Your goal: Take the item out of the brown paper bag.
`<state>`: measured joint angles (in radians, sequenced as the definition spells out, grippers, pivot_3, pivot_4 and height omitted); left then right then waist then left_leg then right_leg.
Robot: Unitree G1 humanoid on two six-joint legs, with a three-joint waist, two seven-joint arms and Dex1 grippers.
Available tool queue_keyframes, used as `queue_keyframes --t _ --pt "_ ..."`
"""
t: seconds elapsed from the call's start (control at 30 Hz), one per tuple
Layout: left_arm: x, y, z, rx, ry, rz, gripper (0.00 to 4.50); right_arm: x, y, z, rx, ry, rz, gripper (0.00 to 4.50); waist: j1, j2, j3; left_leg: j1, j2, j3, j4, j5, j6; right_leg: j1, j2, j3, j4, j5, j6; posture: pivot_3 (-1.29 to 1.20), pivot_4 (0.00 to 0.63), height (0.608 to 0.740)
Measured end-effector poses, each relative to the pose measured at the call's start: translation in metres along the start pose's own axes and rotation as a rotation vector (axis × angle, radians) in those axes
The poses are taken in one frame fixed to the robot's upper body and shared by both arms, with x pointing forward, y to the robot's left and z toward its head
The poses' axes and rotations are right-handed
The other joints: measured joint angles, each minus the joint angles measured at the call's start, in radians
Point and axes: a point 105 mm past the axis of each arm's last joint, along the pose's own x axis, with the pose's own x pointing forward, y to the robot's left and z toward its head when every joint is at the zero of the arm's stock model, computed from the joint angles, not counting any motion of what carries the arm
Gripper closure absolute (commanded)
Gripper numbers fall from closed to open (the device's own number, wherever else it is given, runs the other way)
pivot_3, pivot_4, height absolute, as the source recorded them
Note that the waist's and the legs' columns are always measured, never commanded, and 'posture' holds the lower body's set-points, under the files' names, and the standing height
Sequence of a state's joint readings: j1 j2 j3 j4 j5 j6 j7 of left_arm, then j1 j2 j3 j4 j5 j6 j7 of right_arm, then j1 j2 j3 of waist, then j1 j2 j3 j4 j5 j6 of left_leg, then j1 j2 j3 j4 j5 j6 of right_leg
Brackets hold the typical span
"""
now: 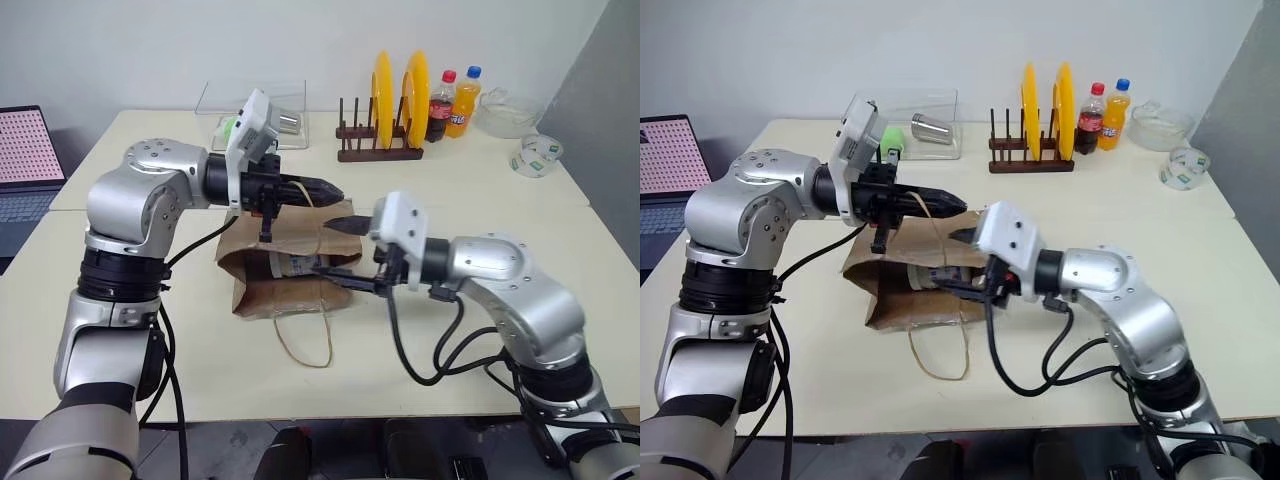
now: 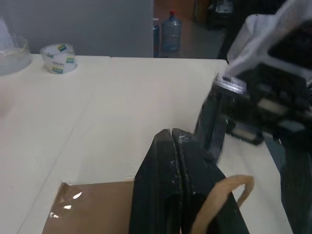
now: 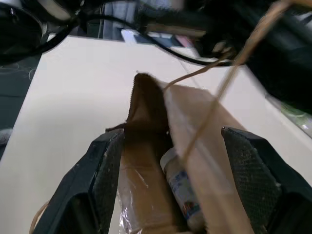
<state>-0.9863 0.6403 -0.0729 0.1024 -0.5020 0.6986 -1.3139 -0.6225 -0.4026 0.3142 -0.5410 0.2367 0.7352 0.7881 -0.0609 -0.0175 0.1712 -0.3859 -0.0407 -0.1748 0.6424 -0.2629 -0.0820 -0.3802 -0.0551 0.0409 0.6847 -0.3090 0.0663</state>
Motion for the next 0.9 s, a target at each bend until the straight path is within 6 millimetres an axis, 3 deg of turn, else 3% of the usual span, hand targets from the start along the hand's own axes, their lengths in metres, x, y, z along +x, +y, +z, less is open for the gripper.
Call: queue_keyframes --t 0.17,0.37,0.6,0.73,0.9 --pt "-0.001 0.014 0.003 -0.028 -0.050 0.088 4.50 0.006 0.002 -0.010 -0.151 0.045 -0.027 1.18 0.000 0.000 0.000 0.000 0.000 0.001 0.000 0.001 -0.003 -0.001 0.000 0.000 0.000 0.000 0.000 0.00 0.150 0.740" --pt "-0.002 0.022 0.010 -0.021 -0.073 0.134 4.50 0.002 0.003 -0.023 -0.164 0.086 -0.041 1.18 0.001 0.000 0.000 0.000 0.000 0.001 0.000 0.002 -0.003 -0.001 0.000 0.001 0.000 0.000 0.000 0.00 0.150 0.740" --pt "-0.003 0.023 0.010 -0.007 -0.075 0.141 4.50 0.004 0.011 -0.009 -0.139 0.049 -0.011 1.18 0.000 0.000 0.000 0.000 0.000 0.001 0.000 0.002 -0.003 -0.001 0.000 0.001 0.000 0.000 0.000 0.00 0.150 0.740" --pt "-0.003 0.024 0.009 -0.005 -0.076 0.144 4.50 0.019 0.006 0.000 -0.184 0.050 -0.014 1.18 -0.002 0.000 0.000 0.000 0.000 0.001 0.000 0.002 -0.003 -0.001 0.000 0.001 0.001 0.000 0.000 0.00 0.150 0.740" --pt "-0.003 0.024 0.008 0.002 -0.077 0.145 4.50 0.044 0.002 -0.012 -0.235 0.129 -0.016 1.18 -0.005 0.000 0.000 -0.003 0.000 0.002 0.001 0.002 -0.003 -0.005 0.000 0.002 0.004 0.000 0.000 0.00 0.150 0.740"
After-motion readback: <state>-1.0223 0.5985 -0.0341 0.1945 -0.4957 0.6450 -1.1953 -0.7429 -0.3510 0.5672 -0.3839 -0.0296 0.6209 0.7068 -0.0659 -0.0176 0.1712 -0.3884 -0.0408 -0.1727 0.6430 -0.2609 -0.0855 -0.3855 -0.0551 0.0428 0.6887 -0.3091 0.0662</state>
